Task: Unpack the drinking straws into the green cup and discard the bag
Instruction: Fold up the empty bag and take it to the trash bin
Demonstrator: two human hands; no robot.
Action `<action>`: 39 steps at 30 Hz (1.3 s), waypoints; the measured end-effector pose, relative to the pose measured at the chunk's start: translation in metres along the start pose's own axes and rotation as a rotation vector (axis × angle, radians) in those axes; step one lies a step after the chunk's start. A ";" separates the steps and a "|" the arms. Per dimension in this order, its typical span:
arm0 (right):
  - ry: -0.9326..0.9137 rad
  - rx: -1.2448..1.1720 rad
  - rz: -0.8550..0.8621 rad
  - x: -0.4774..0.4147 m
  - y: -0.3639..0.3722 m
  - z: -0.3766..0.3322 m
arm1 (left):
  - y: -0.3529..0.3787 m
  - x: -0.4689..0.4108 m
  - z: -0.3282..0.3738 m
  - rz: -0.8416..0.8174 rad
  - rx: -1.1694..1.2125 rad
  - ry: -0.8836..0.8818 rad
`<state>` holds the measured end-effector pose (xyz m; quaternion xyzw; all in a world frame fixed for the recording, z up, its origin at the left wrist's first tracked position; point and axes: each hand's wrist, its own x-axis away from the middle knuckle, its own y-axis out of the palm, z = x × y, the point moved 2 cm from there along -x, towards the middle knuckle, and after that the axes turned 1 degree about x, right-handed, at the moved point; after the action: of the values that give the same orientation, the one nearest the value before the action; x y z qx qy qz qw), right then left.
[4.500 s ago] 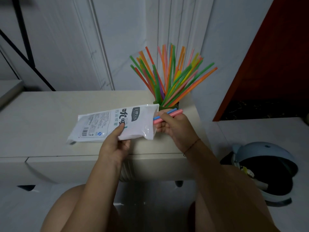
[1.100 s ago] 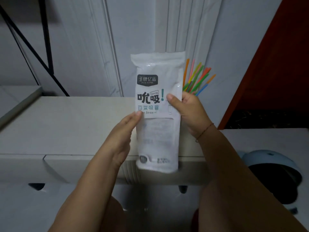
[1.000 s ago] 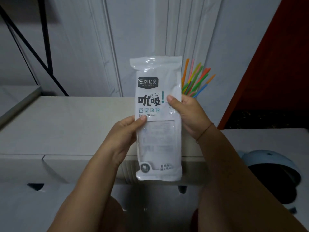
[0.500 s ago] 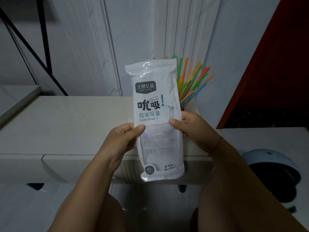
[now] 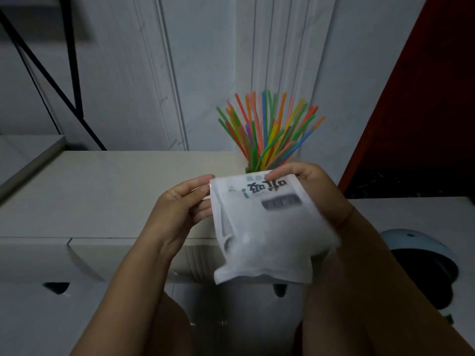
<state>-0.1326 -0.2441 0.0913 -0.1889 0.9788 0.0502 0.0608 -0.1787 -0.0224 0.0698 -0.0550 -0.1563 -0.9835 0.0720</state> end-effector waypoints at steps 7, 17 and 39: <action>-0.088 0.194 0.102 0.005 0.000 0.001 | 0.020 0.014 -0.014 -0.293 -0.082 -0.257; 0.243 0.003 0.001 0.019 -0.008 0.002 | 0.030 0.004 -0.021 -0.078 -0.089 -0.062; 0.233 0.278 0.774 0.140 -0.189 0.041 | 0.224 -0.038 -0.102 -0.594 -0.419 -0.258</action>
<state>-0.1864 -0.4647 0.0175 0.1980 0.9753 -0.0847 -0.0487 -0.1149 -0.2604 0.0358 -0.1442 0.0313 -0.9571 -0.2493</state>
